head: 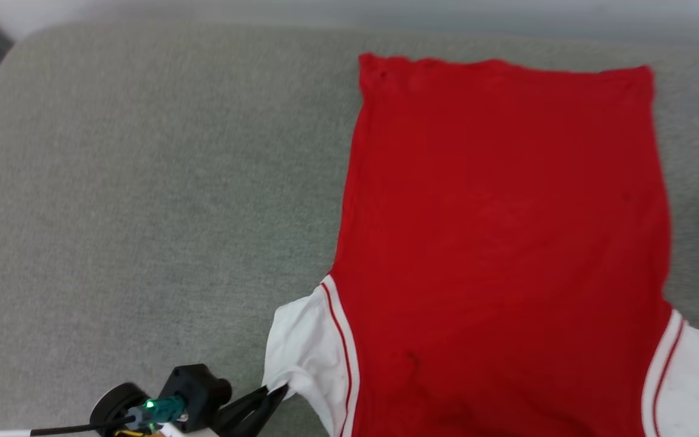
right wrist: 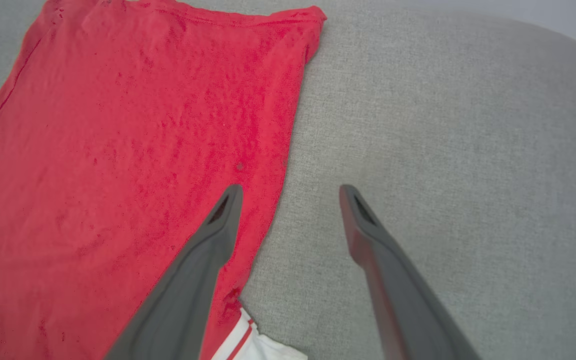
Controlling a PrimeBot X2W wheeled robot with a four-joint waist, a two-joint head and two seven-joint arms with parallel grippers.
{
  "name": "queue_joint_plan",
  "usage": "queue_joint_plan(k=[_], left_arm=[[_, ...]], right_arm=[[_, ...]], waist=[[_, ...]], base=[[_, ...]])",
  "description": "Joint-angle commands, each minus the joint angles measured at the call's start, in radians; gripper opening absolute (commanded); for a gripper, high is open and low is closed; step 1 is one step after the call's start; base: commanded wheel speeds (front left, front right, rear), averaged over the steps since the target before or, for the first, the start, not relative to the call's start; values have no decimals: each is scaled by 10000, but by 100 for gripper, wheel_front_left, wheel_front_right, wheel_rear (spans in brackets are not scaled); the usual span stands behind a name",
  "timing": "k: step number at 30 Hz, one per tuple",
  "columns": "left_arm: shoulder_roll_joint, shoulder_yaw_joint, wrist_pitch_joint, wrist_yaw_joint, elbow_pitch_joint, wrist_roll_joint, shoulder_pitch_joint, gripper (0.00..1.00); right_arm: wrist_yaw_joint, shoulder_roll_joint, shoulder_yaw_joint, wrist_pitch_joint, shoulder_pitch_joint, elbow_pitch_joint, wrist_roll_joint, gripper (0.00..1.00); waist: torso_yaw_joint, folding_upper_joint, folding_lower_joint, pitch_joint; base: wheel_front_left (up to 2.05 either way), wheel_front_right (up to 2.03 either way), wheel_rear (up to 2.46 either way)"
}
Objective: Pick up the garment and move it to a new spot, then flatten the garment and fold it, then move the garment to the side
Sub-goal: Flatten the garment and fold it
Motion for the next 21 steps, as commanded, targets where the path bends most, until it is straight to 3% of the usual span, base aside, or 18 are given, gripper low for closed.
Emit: queue_joint_plan(k=[1, 10, 15, 21], left_arm=[[9, -10, 100, 5, -212, 119, -231, 0], [-201, -108, 603, -267, -1353, 694, -1210, 0], [-469, -159, 585, -394, -1511, 827, -1551, 0], [-558, -112, 543, -547, -1461, 887, -1842, 0]], right_arm=[[-7, 120, -139, 337, -520, 211, -210, 100], [-7, 745, -1737, 2873, -4370, 1832, -3266, 100], [-7, 716, -2422, 3474, -5383, 2191, -4844, 100], [-7, 764, -2810, 3619, -5703, 2456, -5588, 100]], waist=[[825, 0, -2, 1064], [2125, 0, -2, 2766], [2678, 0, -2, 3283], [3106, 0, -2, 3619]], base=[[0, 0, 0], [0, 0, 0], [0, 0, 0], [0, 0, 0]])
